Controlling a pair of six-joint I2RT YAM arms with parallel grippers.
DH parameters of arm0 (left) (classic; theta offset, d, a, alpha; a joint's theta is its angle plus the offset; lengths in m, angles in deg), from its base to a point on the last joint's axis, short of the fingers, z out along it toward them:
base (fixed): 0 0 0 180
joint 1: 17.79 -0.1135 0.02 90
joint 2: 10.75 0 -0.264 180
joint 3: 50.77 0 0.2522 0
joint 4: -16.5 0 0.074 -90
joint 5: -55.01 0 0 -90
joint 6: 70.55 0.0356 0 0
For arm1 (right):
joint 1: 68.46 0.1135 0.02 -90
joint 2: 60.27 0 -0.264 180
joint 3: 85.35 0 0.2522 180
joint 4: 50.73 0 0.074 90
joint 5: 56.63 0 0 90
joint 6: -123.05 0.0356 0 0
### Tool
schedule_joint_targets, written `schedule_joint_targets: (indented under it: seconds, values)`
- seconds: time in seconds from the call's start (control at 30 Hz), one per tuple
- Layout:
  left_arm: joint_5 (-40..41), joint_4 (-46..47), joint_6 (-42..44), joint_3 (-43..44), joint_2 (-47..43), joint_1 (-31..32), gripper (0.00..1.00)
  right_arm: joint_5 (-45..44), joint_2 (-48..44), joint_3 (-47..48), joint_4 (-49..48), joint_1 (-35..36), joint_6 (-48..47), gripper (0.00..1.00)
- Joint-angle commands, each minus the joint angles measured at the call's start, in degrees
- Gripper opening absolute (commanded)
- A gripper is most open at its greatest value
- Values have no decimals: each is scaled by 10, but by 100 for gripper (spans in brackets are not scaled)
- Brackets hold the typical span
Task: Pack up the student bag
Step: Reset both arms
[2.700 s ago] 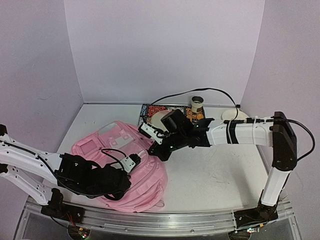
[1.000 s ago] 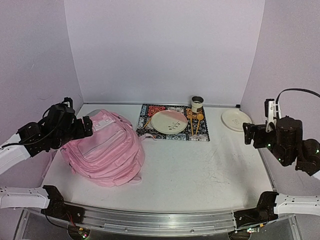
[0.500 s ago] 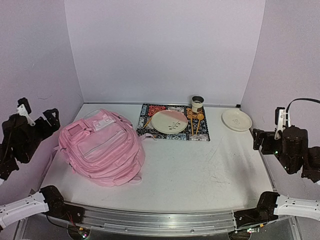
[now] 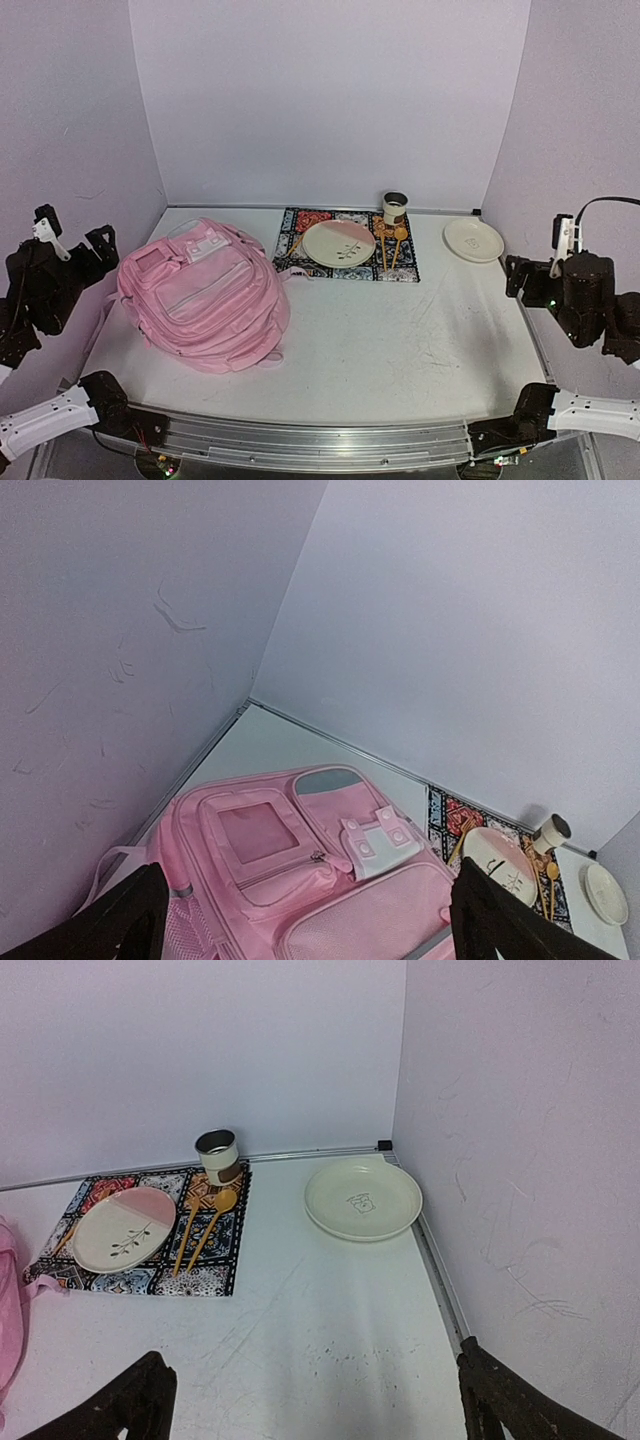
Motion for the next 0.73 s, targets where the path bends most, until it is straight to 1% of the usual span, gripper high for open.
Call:
schedule_joint_targets:
  seconds: [0.0,0.17,0.4,0.7]
  values:
    - [13,15,10,0,15,0,99,-6,29,17,-30,1,19,98]
    - [19,15,8,-1,4,-1,99,-17,70,6,-52,1,20,98]
    - [27,15,1,-3,-19,-2,99,-19,52,-7,-67,1,13,98]
    - [26,15,-2,-1,-1,-6,100,-9,74,-7,-81,1,4,98]
